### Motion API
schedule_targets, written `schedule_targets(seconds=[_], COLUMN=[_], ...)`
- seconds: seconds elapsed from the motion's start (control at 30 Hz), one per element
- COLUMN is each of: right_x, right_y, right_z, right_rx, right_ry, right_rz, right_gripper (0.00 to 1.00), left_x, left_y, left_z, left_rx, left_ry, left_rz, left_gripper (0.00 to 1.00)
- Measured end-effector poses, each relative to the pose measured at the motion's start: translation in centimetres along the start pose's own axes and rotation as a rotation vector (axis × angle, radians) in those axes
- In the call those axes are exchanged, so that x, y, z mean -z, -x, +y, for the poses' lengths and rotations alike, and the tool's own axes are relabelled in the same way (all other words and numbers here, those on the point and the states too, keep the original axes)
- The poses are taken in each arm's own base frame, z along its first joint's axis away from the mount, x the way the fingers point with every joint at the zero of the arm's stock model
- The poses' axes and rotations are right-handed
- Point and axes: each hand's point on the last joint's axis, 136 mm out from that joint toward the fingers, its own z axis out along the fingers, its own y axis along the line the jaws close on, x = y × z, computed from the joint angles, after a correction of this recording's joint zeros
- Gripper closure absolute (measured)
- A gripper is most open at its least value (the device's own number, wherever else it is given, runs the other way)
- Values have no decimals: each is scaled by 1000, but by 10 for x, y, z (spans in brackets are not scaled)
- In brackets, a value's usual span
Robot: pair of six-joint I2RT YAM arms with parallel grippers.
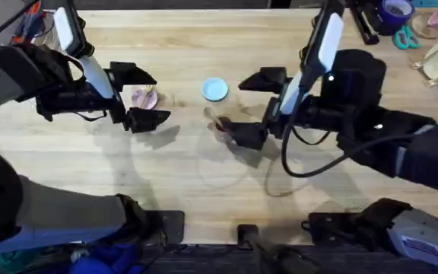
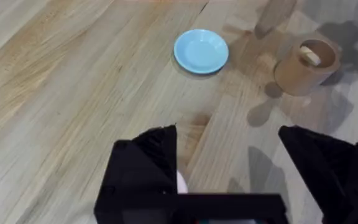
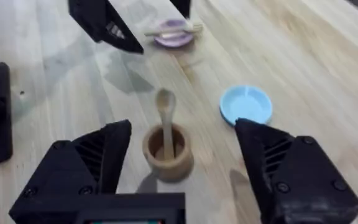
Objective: Pick up a utensil and set it on the pink plate, then put the other utensil in the container.
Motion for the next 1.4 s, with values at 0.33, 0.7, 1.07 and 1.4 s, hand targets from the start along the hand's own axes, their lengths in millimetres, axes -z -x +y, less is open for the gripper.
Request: schedule_targets(seconds=[0.33, 0.7, 1.07, 1.4], right_x=[25, 75, 133, 199], right_y=[-6, 44, 48, 22], right_z=[-18, -41, -79, -109], right_rx=[-108, -206, -457, -737], right_ry=[-52, -155, -334, -590], right_rz=[104, 203, 243, 309], right_gripper=[6, 6, 5, 6], left_x=[0, 51, 107, 110], left_y=[0, 49, 135, 161], left_z=[2, 34, 21, -20], left_rx=[17, 191, 344, 328], left_ry=[7, 218, 538, 594], left_rz=[0, 138, 215, 306], left_gripper=[5, 5, 5, 6])
